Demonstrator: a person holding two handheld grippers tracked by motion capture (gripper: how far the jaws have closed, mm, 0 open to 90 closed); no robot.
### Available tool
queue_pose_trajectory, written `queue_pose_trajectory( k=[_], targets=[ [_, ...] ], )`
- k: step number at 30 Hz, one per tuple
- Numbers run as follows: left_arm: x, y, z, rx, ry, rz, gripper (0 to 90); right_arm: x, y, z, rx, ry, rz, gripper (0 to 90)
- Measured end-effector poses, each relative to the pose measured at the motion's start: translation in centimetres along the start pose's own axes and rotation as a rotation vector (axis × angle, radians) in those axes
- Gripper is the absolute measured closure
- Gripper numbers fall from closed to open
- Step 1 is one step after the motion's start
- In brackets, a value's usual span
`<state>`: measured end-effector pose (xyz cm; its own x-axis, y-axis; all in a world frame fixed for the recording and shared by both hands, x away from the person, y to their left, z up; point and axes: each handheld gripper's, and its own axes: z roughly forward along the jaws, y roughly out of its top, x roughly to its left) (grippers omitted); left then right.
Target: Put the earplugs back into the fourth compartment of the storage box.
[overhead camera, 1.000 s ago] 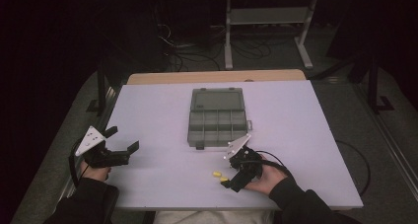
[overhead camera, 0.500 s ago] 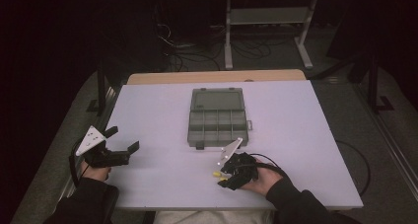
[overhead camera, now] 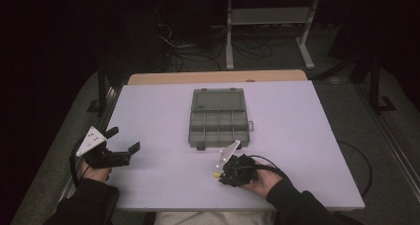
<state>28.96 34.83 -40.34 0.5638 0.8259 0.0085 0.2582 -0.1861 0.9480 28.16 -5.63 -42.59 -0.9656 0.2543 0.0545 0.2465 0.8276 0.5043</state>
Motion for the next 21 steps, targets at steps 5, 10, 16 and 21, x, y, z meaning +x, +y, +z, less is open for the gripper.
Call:
queue_pose_trajectory(
  k=[5,10,16,21],
  targets=[
    [0.0,0.0,0.0,0.002,-0.001,0.0,0.0,-0.1,0.2,-0.7,-0.034,-0.001,0.002,80.4],
    [0.0,0.0,0.0,0.004,-0.001,0.001,0.0,-0.4,0.4,-2.0,-0.07,0.002,0.012,80.5],
    [0.0,0.0,0.0,0.007,0.0,0.001,0.0,-1.0,0.8,-3.6,-0.105,-0.01,0.019,80.5],
    [0.0,0.0,0.0,0.005,0.001,-0.002,0.0,-1.6,1.3,-4.9,-0.12,-0.023,0.016,80.5]
  ],
)
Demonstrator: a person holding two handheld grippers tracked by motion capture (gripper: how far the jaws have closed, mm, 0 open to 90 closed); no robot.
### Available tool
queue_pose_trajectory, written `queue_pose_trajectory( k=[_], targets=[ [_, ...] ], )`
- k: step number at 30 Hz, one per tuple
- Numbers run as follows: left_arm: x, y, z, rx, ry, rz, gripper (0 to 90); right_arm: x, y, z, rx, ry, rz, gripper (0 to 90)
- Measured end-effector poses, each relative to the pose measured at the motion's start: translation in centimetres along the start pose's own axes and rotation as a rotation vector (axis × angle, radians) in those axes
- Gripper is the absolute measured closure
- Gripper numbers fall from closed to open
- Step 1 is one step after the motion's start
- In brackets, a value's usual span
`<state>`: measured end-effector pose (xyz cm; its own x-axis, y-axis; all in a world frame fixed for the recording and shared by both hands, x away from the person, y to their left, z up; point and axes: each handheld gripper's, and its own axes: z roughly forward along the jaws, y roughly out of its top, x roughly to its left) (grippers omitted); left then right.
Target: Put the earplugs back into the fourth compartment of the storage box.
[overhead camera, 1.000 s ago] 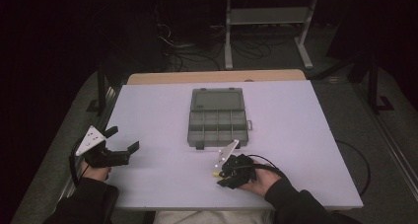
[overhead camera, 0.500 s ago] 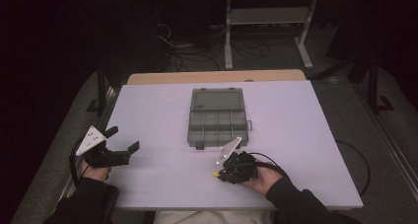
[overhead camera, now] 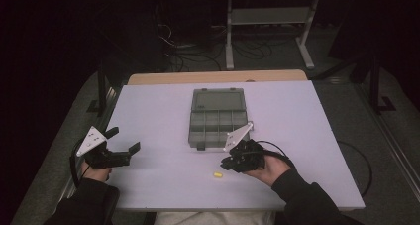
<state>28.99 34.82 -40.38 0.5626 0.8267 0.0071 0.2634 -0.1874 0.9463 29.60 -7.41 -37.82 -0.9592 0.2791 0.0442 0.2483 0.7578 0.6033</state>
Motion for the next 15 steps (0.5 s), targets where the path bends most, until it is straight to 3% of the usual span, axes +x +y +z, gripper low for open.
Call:
queue_pose_trajectory(
  k=[6,15],
  targets=[
    [0.0,0.0,0.0,0.002,0.0,0.001,0.0,-0.9,0.5,-1.4,-0.027,-0.016,0.0,80.5],
    [0.0,0.0,0.0,0.003,0.0,0.0,0.0,-2.7,1.1,-2.6,-0.025,-0.04,0.024,80.5]
  ],
)
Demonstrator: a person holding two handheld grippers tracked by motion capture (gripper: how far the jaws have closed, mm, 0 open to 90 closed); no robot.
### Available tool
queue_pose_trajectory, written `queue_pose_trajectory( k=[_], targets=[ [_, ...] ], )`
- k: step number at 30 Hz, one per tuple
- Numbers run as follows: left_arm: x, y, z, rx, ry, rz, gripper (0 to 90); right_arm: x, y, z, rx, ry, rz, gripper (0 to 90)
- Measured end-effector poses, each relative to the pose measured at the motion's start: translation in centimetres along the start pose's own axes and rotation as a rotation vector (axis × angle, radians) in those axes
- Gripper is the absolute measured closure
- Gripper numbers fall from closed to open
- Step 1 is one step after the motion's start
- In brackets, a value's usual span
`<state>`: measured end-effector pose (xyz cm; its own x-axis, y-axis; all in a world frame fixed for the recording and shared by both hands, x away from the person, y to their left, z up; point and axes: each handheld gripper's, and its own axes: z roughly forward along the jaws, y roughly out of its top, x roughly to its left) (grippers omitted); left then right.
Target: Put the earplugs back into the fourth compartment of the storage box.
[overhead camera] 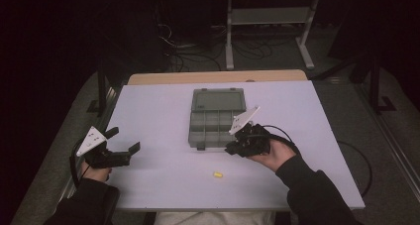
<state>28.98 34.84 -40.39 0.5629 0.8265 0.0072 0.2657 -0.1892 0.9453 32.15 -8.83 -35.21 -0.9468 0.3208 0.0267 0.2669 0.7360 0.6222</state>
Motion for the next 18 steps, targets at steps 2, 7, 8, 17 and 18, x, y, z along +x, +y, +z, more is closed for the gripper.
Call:
queue_pose_trajectory(
  k=[2,7,8,17,18],
  targets=[
    [0.0,0.0,0.0,0.001,0.0,-0.001,0.0,-0.6,0.1,0.0,0.014,-0.012,0.009,80.5],
    [0.0,0.0,0.0,0.0,-0.001,-0.003,0.0,-2.1,0.7,-0.4,0.024,-0.025,0.023,80.5],
    [0.0,0.0,0.0,0.0,-0.001,-0.004,0.0,-2.3,0.8,-0.5,0.024,-0.028,0.026,80.5],
    [0.0,0.0,0.0,-0.001,-0.003,-0.006,0.0,-5.3,1.8,-1.3,0.022,-0.058,0.069,80.5],
    [0.0,0.0,0.0,-0.001,-0.003,-0.006,0.0,-5.5,1.9,-1.3,0.024,-0.061,0.073,80.5]
  ],
)
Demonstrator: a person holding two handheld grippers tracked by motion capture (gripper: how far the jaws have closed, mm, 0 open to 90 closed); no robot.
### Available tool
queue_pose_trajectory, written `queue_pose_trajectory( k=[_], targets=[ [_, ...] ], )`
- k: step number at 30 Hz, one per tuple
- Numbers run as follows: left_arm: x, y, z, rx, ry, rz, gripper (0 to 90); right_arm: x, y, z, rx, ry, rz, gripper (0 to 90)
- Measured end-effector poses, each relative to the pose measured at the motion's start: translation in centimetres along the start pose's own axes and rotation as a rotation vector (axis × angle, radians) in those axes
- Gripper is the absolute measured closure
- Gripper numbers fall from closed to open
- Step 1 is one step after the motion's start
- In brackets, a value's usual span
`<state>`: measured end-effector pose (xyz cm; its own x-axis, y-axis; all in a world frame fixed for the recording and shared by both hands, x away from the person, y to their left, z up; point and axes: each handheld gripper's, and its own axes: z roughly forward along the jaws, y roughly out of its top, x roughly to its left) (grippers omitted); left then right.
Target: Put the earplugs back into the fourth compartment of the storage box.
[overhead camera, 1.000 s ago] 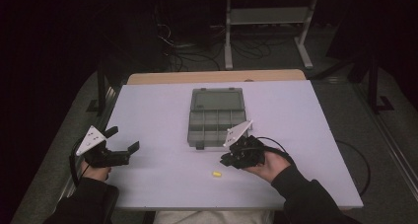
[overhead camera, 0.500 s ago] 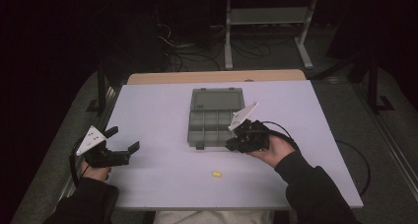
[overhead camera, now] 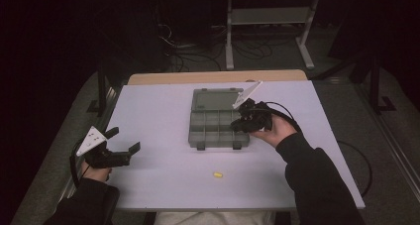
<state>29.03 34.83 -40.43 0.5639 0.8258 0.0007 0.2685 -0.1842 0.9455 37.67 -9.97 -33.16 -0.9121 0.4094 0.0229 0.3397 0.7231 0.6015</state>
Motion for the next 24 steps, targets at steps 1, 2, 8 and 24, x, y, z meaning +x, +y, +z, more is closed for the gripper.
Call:
queue_pose_trajectory(
  k=[1,2,8,24],
  targets=[
    [0.0,0.0,0.0,0.001,0.001,-0.001,0.0,-0.3,0.1,0.0,0.0,-0.001,0.006,80.5],
    [0.0,0.0,0.0,0.0,0.001,-0.001,0.0,-0.5,0.2,0.0,0.0,-0.004,0.009,80.5],
    [0.0,0.0,0.0,0.0,0.0,-0.001,0.0,-2.1,0.5,0.3,0.01,-0.021,0.04,80.5],
    [0.0,0.0,0.0,0.002,-0.003,-0.002,0.0,-6.4,0.7,2.6,0.059,-0.06,0.105,80.5]
  ],
)
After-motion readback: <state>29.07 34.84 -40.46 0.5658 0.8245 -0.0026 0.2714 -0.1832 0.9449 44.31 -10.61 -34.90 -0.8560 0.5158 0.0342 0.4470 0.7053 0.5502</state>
